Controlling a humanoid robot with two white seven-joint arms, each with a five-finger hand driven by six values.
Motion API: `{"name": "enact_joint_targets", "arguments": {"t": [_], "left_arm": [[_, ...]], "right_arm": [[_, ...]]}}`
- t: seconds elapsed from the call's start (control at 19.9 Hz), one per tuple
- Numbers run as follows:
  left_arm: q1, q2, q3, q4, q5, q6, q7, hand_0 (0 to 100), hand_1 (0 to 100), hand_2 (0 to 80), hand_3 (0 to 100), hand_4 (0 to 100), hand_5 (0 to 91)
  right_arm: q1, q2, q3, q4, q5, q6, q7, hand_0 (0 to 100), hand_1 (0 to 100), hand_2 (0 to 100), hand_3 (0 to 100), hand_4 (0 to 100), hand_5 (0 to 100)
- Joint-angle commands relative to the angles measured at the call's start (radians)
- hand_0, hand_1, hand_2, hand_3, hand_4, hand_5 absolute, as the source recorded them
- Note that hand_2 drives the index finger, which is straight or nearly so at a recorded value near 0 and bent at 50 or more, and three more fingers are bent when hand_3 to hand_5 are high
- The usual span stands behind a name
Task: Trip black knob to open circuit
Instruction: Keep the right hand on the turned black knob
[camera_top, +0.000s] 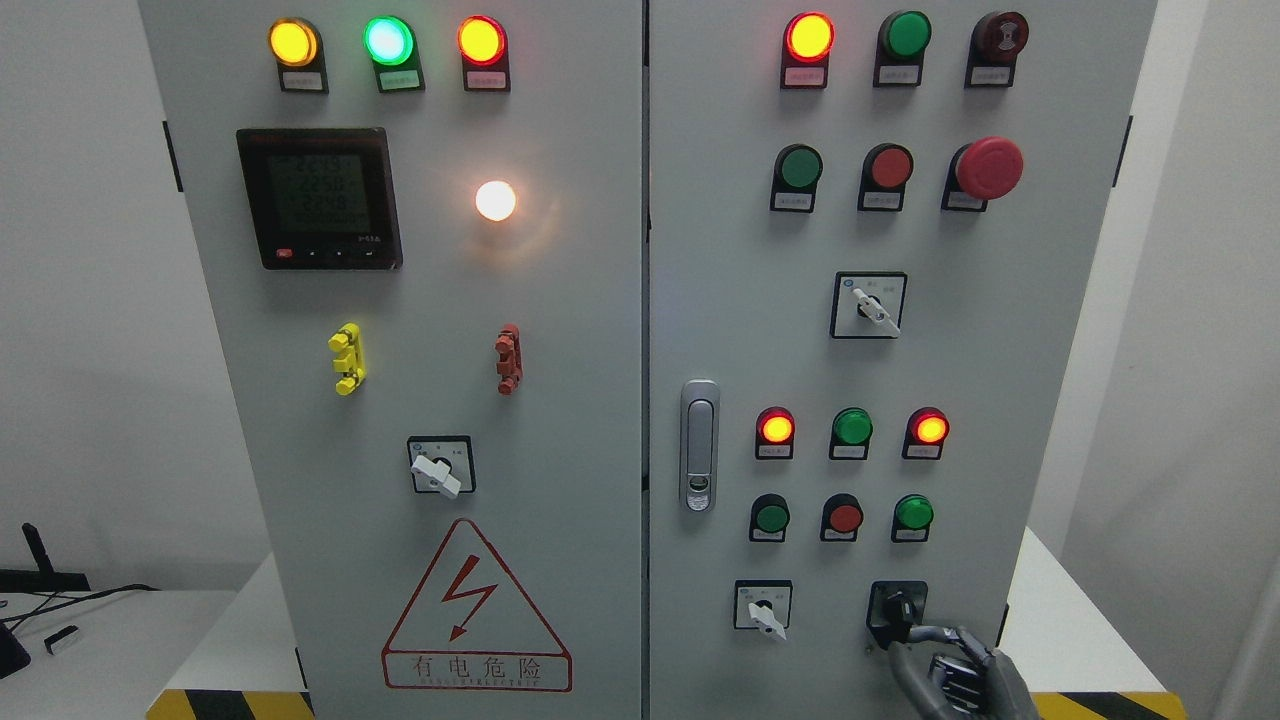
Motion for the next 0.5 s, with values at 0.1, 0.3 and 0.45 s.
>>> {"name": "enact_joint_targets", "arguments": {"t": [0.1, 0.3, 0.45], "left_arm": [[0.000, 0.000, 0.000, 0.000, -0.031, 0.001, 0.000, 12, 39, 0.0, 0, 0, 0.0], [0.000, 0.000, 0.000, 0.000, -0.031, 0.001, 0.000, 12, 39, 0.0, 0, 0, 0.0], [0.000, 0.000, 0.000, 0.000, -0.031, 0.001, 0.000, 12, 39, 0.0, 0, 0, 0.0]], "right_arm": [[0.006, 0.004, 0.031, -0.011, -0.001, 0.001, 0.001, 33, 71, 46, 100, 100, 94], [0.005, 0.018, 0.031, -0.011, -0.001, 0.001, 0.001, 34, 70, 46, 100, 100, 94], [0.003, 0.018, 0.031, -0.011, -0.001, 0.001, 0.001, 34, 70, 46, 100, 100, 94]]}}
